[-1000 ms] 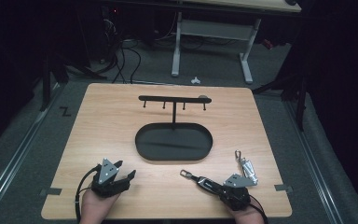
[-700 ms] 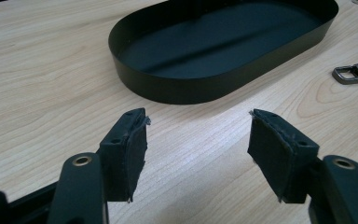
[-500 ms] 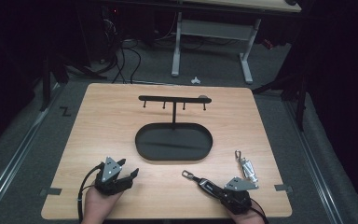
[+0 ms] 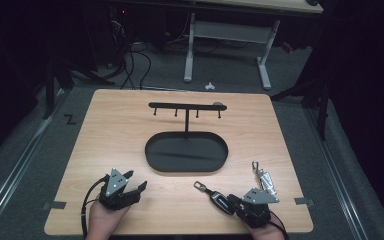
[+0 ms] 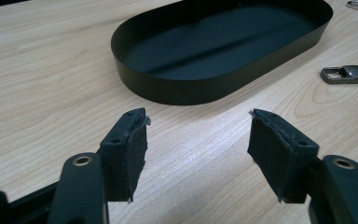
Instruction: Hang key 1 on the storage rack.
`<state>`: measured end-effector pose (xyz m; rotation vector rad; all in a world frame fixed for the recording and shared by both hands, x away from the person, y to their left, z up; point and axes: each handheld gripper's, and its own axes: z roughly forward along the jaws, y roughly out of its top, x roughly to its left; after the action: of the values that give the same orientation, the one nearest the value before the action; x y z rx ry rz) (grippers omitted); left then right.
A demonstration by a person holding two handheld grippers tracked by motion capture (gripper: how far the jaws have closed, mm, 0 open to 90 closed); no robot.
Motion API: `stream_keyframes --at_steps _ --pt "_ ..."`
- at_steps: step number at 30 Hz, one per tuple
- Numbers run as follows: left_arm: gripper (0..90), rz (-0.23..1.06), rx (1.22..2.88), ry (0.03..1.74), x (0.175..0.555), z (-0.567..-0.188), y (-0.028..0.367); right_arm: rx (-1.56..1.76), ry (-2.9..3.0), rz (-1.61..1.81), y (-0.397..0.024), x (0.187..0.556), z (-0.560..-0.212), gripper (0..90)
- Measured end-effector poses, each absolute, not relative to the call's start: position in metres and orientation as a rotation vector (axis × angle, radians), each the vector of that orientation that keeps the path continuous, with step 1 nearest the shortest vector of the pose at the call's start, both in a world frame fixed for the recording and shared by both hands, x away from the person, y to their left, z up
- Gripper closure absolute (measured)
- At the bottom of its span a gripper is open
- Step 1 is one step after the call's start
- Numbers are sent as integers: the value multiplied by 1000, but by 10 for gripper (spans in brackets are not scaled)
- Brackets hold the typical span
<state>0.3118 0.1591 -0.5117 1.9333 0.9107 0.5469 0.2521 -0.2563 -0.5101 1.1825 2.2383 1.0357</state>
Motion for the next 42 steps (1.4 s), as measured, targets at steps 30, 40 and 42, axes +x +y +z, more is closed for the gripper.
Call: stream_keyframes --at_steps 30,40,42 --pt "224 528 1916 864 300 -507 166 1483 2176 769 -286 294 -485 518" --pt "191 550 1925 845 300 -510 165 1502 2381 628 -280 310 -468 359" --pt "188 555 1924 845 300 -510 164 1500 2393 608 -280 311 -467 354"
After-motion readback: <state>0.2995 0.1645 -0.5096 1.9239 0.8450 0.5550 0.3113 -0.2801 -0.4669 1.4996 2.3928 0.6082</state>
